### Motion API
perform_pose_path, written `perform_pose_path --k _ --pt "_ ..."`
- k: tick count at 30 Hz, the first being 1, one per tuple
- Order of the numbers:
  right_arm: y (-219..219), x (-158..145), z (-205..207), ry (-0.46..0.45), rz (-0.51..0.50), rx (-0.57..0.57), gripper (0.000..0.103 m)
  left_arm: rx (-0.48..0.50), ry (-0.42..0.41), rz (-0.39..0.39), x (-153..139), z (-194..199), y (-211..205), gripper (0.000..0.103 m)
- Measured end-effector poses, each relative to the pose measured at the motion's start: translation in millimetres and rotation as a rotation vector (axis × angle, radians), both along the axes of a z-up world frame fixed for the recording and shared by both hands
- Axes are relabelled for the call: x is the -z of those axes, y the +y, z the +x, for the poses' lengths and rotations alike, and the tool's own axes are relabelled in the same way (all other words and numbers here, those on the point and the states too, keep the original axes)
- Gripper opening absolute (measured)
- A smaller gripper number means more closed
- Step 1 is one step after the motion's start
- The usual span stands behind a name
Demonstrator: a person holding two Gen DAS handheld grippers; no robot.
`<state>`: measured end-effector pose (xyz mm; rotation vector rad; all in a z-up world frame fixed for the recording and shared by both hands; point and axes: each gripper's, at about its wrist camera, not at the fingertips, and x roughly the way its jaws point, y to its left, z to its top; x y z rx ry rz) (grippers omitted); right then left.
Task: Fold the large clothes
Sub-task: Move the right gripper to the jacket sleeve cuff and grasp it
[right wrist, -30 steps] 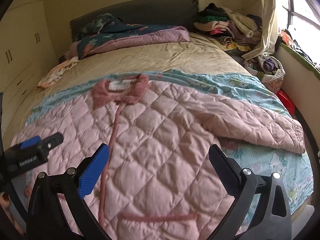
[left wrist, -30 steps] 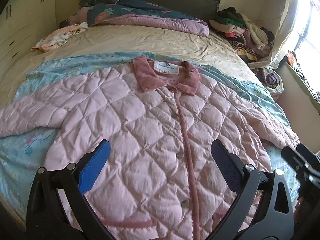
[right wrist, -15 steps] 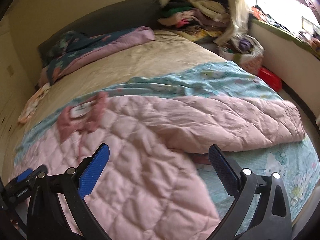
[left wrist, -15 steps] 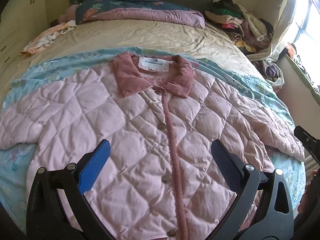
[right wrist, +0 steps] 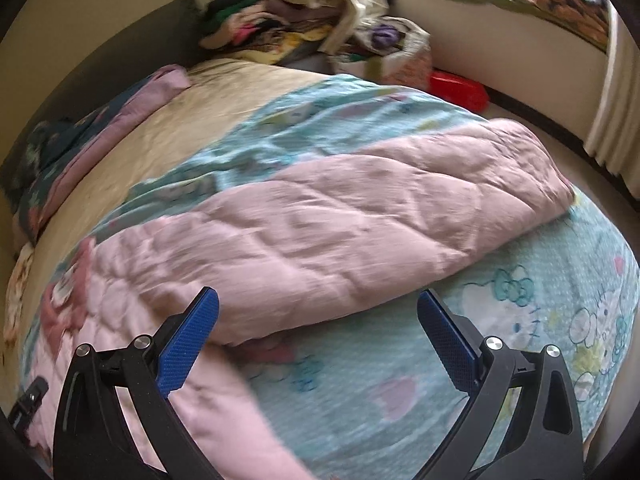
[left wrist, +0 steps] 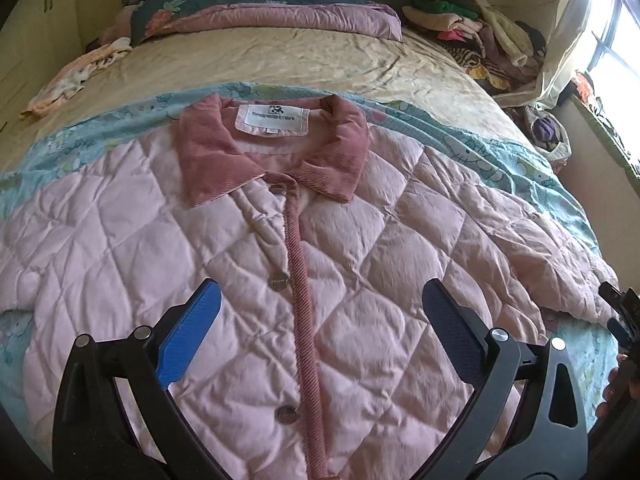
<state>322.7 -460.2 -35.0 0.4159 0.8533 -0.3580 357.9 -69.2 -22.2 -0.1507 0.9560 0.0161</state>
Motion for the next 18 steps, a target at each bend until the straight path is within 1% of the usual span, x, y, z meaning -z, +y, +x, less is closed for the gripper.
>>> perform_pose_path --k 4,9,13,18 --pt "-34 11 -1 0.01 0.038 0.085 0.099 0.003 0.01 -0.002 7 8 -5 0.094" --pt "-64 20 -2 0.007 0.09 0.162 0.099 -0.003 0.021 0.0 15 18 -11 0.094" --pt "-87 29 -1 0.0 0.143 0.212 0.099 -0.005 0.024 0.022 19 26 -15 0.094" --pt "-116 38 -4 -0.008 0.189 0.302 0.099 -0.008 0.033 0.035 24 36 -18 0.094"
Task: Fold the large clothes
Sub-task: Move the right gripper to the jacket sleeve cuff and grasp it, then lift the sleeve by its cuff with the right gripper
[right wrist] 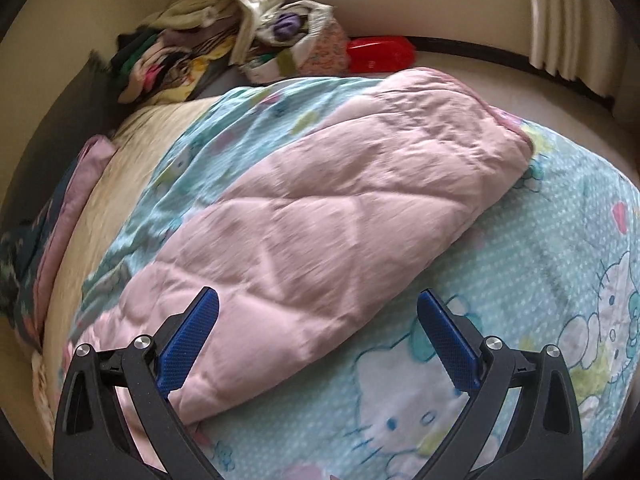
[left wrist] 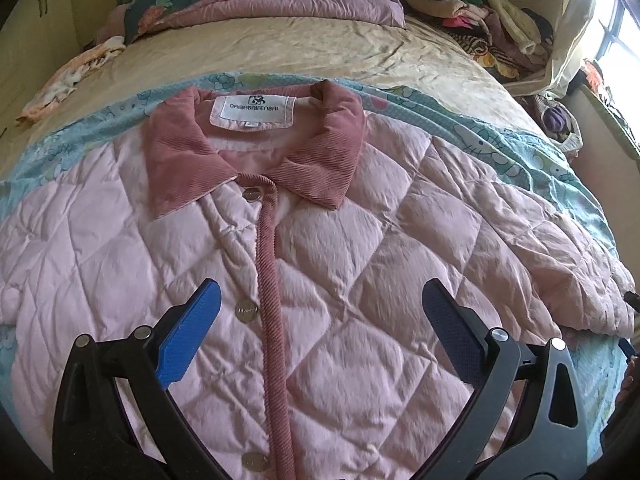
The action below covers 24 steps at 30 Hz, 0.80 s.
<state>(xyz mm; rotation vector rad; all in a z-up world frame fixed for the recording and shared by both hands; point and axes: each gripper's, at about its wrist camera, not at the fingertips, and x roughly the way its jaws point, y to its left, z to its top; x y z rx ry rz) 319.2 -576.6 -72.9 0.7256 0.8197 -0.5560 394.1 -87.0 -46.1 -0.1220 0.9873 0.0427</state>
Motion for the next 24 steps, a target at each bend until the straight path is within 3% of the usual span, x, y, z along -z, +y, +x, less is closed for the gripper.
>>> perform_pose_path --k 10,15,20,24 --pt "-61 25 1 -0.055 0.085 0.187 0.098 0.005 0.013 0.006 5 14 2 0.094" --pt "-82 31 -5 -0.12 0.12 0.237 0.096 0.005 0.001 0.053 -1 13 4 0.094" --pt "-92 34 -14 -0.156 0.117 0.265 0.06 0.002 -0.027 0.055 -12 8 9 0.094" --pt "-89 20 -16 -0.206 0.078 0.216 0.036 0.001 -0.045 0.026 -23 3 14 0.094"
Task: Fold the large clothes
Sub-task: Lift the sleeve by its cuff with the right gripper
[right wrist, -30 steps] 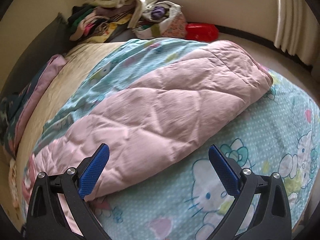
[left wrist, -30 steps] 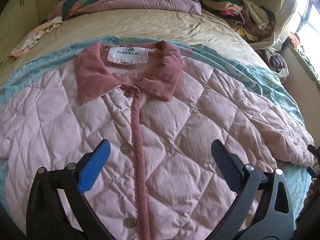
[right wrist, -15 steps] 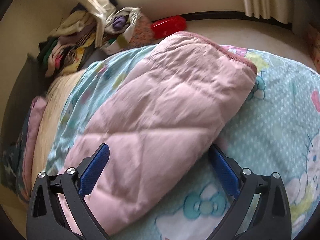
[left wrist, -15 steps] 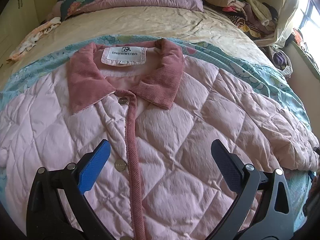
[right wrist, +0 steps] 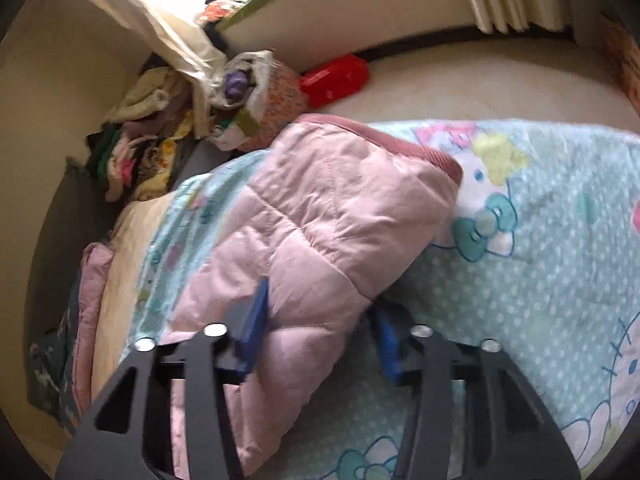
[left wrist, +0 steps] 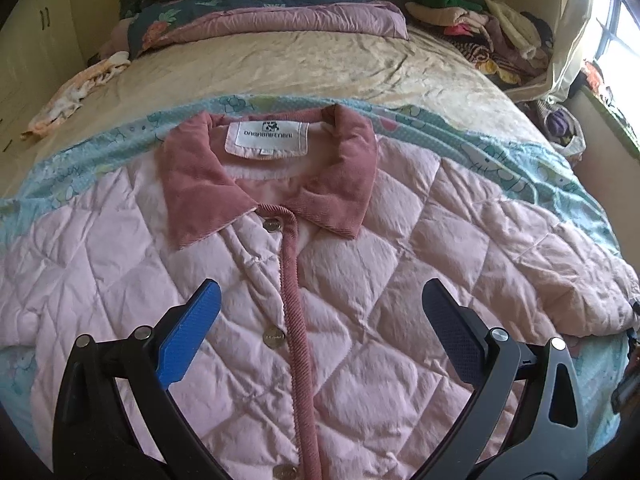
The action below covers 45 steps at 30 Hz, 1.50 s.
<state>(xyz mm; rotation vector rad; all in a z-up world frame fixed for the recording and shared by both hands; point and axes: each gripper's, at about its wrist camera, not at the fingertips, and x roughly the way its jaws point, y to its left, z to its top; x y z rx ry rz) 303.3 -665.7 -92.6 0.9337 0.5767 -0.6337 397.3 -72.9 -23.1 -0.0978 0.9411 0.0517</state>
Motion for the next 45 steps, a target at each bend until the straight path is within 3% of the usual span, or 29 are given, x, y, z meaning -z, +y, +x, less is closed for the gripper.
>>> perform_pose_path --k 4,12,18,30,45 --pt "32 -43 2 -0.067 -0.156 -0.118 0.027 0.005 -0.025 0.002 -14 -6 3 0.094" --pt "108 -130 9 -0.214 -0.396 -0.367 0.025 0.005 -0.072 -0.03 -46 -21 21 0.094" --pt "159 -176 11 -0.248 -0.52 -0.513 0.025 0.015 -0.107 -0.061 -67 -35 36 0.094" --pt "234 -235 18 -0.297 -0.617 -0.652 0.025 -0.001 -0.165 -0.088 -100 -59 80 0.094" --pt "313 -268 12 -0.351 -0.682 -0.779 0.025 -0.06 -0.221 -0.127 -118 -81 140 0.094"
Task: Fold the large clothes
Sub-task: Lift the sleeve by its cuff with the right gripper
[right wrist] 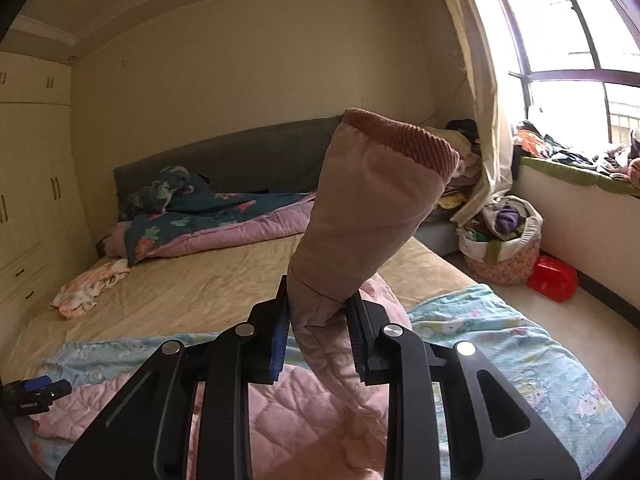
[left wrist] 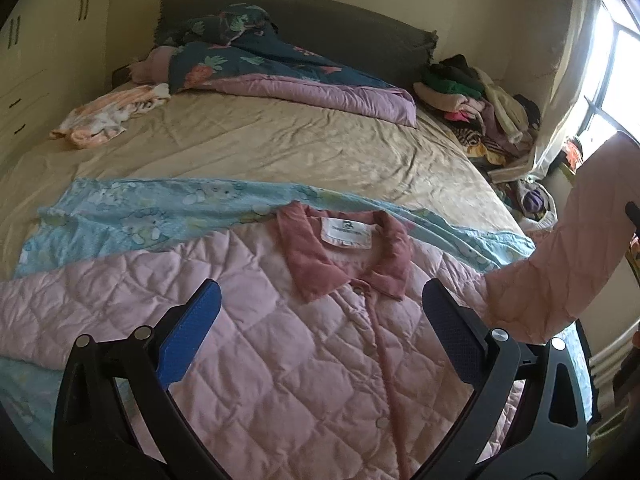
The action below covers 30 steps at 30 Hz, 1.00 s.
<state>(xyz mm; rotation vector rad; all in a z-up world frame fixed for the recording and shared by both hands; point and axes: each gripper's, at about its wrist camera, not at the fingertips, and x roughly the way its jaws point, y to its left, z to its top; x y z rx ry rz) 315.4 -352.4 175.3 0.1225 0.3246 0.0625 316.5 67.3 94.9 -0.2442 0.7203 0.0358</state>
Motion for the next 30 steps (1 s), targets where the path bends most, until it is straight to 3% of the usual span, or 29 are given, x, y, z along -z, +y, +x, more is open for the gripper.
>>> perform_pose_path --k 18,30 --pt "86 12 9 0.013 -0.04 -0.154 0.025 -0.053 0.014 -0.077 20 -13 54 0.094" --pt "149 50 17 0.045 -0.099 -0.247 0.025 -0.085 0.033 -0.177 51 -28 96 0.094"
